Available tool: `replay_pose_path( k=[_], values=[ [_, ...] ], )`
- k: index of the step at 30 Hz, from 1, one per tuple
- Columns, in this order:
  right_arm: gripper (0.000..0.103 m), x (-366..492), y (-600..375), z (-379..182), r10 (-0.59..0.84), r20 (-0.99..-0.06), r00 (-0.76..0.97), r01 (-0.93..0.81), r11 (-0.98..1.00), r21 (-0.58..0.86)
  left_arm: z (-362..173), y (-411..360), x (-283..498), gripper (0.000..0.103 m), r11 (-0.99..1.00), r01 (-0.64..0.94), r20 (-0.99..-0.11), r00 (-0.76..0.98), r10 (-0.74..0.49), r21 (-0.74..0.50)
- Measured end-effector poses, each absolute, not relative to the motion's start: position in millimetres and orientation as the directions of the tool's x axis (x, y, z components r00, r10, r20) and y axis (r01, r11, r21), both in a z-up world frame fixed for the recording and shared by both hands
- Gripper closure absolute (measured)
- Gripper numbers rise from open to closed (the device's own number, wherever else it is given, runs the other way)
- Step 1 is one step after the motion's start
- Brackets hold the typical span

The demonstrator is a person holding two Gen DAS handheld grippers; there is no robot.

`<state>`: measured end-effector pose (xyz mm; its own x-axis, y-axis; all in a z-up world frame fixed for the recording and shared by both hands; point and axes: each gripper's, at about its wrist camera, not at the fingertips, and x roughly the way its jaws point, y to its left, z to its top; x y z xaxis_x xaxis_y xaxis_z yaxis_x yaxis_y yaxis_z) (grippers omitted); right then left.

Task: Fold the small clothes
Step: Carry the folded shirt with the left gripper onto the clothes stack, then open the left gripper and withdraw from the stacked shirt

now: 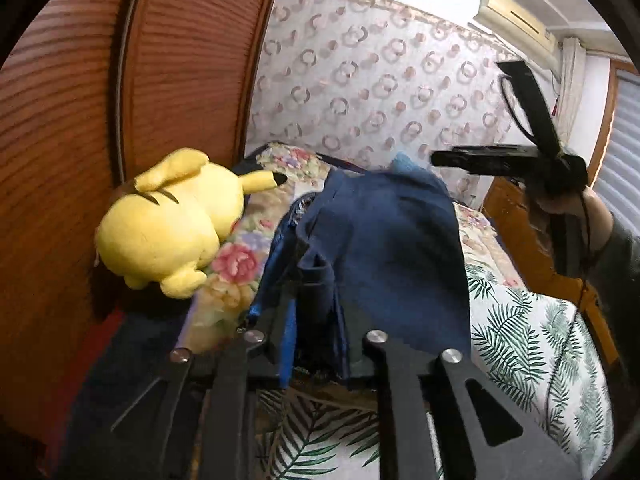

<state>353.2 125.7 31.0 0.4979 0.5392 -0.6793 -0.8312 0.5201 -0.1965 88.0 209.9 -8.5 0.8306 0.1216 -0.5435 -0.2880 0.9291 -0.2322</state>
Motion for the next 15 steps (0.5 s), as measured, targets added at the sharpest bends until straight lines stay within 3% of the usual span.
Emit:
replay_pose_path(
  k=[10,13,15],
  values=[
    [0.048,295.0,11.5,46.2,0.576,-0.598,0.558,-0.755,0.651,-0.078,26.8,159.8,65.6,0.051,0.97,-0.215,-0.471,0.871,0.138,-0.115],
    [0.046,267.3,-25.7,46.4,0.572,-0.578,0.583,-0.724,0.688,-0.05,35.1,139.0,62.1,0.05,0.979,-0.179,-0.464,0.879,0.113,-0.101],
    [0.039,247.6,-51.0,46.2,0.563,-0.564,0.605,-0.699,0.714,-0.038,38.7,126.8,60.3,0.05,0.983,-0.159,-0.459,0.883,0.098,-0.096]
  ],
)
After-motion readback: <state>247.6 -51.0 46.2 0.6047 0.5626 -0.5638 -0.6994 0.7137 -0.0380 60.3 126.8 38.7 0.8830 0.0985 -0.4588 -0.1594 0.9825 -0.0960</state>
